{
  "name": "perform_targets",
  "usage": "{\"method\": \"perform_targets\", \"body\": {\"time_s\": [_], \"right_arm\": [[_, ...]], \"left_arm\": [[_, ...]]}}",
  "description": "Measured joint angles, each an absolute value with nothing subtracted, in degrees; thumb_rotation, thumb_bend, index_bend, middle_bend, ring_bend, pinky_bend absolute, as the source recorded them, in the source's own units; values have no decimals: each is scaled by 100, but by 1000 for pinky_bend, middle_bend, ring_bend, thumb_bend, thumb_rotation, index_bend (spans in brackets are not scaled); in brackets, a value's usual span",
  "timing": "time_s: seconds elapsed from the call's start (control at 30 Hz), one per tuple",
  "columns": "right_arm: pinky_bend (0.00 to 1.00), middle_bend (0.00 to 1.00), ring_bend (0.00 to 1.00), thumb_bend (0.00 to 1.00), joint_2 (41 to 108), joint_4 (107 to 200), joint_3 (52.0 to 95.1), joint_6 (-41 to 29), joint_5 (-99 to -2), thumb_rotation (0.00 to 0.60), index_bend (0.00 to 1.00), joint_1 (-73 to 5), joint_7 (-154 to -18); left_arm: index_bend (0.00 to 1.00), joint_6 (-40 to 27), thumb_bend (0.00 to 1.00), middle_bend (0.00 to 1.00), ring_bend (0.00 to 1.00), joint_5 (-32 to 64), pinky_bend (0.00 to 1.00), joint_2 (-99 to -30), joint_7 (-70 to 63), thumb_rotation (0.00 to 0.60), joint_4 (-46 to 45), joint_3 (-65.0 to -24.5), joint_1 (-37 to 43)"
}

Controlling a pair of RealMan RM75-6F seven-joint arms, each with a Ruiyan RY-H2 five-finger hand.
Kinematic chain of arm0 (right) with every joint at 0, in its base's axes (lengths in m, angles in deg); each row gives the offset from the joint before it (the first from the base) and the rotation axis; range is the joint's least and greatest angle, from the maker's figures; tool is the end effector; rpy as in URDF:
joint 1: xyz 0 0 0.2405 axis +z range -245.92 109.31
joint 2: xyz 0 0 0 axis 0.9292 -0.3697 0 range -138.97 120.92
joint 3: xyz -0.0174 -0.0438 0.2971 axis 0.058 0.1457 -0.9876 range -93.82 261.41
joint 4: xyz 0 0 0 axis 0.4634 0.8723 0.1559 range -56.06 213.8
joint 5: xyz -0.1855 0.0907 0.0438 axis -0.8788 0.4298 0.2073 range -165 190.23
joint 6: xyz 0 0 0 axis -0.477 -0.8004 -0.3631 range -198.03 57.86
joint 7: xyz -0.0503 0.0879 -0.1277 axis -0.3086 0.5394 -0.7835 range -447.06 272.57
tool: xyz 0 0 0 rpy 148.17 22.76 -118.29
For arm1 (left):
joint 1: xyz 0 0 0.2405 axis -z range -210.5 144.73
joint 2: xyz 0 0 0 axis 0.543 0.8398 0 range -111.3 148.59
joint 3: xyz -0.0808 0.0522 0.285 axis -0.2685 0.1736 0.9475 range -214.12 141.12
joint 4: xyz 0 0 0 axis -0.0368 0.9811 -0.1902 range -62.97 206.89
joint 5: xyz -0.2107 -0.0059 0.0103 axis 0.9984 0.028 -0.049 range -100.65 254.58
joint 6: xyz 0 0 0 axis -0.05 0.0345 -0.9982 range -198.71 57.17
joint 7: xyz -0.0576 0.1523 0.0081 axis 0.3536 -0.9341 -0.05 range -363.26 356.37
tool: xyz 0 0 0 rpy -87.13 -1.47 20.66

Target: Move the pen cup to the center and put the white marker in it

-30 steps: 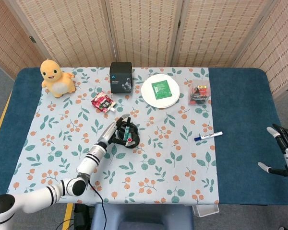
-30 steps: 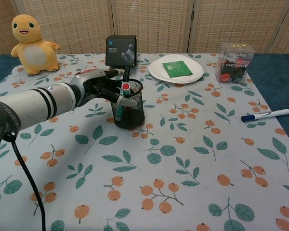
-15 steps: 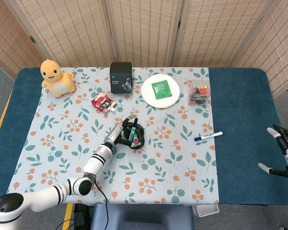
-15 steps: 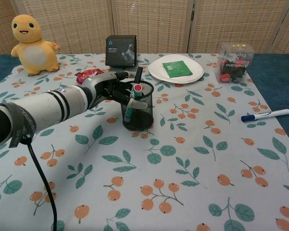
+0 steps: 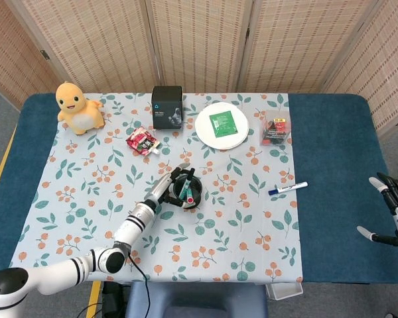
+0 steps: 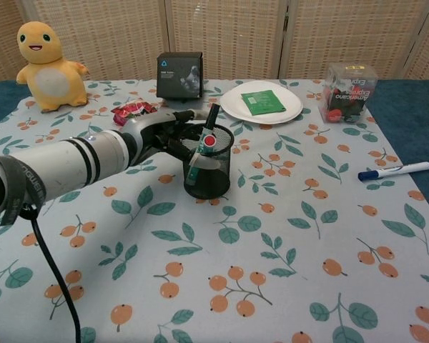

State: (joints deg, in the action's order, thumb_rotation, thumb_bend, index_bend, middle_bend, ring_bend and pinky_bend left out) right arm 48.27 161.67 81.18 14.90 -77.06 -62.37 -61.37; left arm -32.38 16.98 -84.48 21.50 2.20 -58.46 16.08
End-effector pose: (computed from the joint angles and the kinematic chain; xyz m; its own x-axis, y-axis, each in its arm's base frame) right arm -0.3743 -0.2122 0.2372 0.2433 -0.0079 0.9699 -0.9676 -0.0717 0.2421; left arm -0.1149 0.4270 -0.1046 -0.3744 0.5584 0.7403 0.8928 0.0015 0.4504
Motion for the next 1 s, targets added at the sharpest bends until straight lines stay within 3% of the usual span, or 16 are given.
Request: {"method": "perform_targets", "body": {"time_s": [0.1, 0.43, 0.73, 1.0], "right_arm": [[0, 0, 0, 101, 4827, 16178, 8115, 1511, -7706, 600, 80, -6246, -6163], [0, 0, 0, 101, 4830, 16189, 8096, 1545, -7650, 600, 76, -6283, -6220], [0, 0, 0, 102, 4858, 16296, 8104, 1564, -7684, 600, 73, -6288, -6457], [0, 0, 0, 101, 4893, 16389, 8102, 1562, -7660, 600, 73, -6300, -6740]], "left_arm": [[0, -3249, 131, 5, 0, 1632, 241, -8376, 2226, 600, 99, -5830, 1569], [0, -3083, 127, 0, 0, 1429, 239, -8022, 2211, 600, -551, -5736, 1401], [0, -2522, 128, 0, 0, 1523, 238, -7101, 1632, 600, -1857, -5557, 960], [0, -1705, 127, 0, 0, 1591, 237, -5845, 761, 600, -3006, -5226, 314]]}}
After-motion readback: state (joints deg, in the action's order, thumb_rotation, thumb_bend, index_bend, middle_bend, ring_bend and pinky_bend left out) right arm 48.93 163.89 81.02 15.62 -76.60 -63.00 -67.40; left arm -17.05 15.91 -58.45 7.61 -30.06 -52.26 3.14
